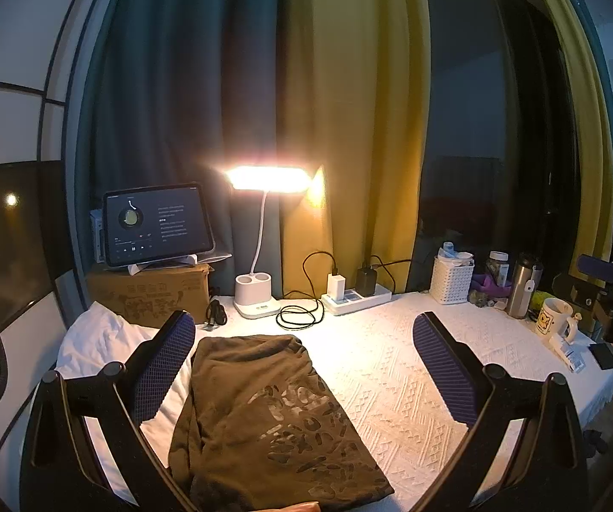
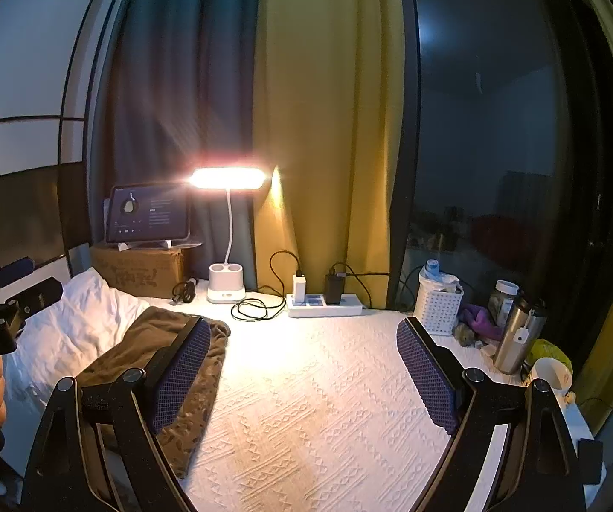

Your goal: Fold small clothes

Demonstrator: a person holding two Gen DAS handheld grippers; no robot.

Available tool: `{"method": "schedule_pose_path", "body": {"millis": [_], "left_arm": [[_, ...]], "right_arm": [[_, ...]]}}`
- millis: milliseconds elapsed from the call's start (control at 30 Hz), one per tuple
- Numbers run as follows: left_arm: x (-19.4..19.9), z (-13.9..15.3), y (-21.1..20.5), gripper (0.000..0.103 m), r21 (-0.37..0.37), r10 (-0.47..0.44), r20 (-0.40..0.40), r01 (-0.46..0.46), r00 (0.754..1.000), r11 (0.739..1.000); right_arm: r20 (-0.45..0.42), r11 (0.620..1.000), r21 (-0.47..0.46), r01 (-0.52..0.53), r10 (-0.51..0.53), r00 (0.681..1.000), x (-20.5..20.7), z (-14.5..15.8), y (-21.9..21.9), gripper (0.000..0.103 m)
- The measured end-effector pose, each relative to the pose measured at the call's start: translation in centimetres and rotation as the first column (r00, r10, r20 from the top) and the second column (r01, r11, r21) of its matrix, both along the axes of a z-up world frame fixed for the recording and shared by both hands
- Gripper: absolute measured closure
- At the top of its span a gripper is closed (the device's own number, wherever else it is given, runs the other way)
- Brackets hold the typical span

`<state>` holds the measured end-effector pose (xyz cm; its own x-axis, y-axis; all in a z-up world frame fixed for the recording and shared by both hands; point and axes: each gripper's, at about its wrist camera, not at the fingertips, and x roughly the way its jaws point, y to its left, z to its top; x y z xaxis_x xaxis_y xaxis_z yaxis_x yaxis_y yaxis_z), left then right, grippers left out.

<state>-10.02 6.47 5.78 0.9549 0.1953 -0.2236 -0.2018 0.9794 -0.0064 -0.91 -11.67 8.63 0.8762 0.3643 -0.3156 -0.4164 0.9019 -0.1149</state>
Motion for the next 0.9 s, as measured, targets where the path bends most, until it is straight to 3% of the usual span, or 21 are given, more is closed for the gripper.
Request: {"method": "schedule_pose_path", "body": {"millis": [900], "left_arm": [[0.55, -0.25, -0.30, 0.002, -0.005, 0.002, -0.016, -0.002, 1.000, 1.000]], "right_arm": [[-0.013, 1.000, -0.005, 0.006, -0.006, 1.000, -0.11, -0.51, 0.50, 0.013]]}}
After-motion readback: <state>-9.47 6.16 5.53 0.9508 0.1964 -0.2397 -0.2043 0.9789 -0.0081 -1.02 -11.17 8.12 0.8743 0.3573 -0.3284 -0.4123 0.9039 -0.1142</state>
